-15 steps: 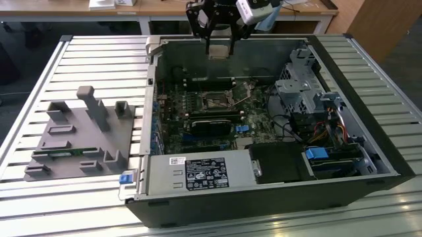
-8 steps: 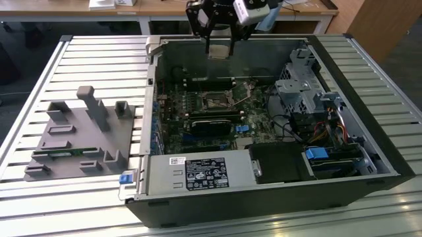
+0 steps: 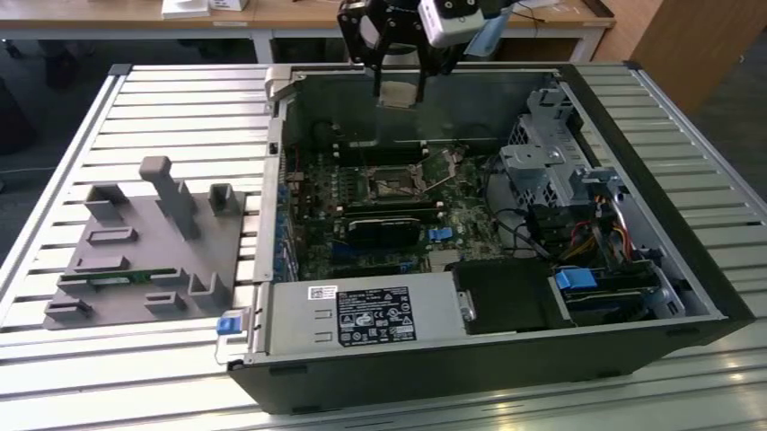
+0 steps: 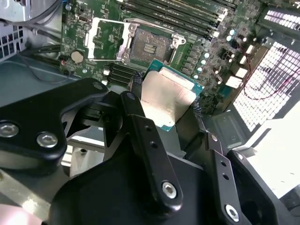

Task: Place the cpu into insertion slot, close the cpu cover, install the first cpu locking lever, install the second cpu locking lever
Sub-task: 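Place the cpu into insertion slot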

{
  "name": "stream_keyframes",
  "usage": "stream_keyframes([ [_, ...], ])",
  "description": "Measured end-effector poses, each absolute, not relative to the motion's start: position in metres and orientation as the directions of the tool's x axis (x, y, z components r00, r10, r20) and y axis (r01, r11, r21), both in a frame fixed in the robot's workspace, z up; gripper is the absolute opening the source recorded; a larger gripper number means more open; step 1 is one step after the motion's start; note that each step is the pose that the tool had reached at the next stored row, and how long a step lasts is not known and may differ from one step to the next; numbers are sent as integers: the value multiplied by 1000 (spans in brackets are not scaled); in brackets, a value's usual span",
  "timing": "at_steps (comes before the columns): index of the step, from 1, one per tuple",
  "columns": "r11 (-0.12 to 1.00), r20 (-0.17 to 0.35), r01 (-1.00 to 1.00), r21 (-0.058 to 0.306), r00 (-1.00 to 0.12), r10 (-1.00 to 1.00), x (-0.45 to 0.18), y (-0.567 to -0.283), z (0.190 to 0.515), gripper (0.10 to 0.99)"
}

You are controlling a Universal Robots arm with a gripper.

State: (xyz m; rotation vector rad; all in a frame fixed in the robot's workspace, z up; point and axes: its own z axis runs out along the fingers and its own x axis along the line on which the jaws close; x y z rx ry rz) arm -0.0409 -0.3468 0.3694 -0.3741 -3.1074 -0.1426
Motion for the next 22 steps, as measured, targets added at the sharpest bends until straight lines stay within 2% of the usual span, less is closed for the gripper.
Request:
stream_keyframes([
  [22,923,19,375,89,-927,374,-44,-347,368,537],
])
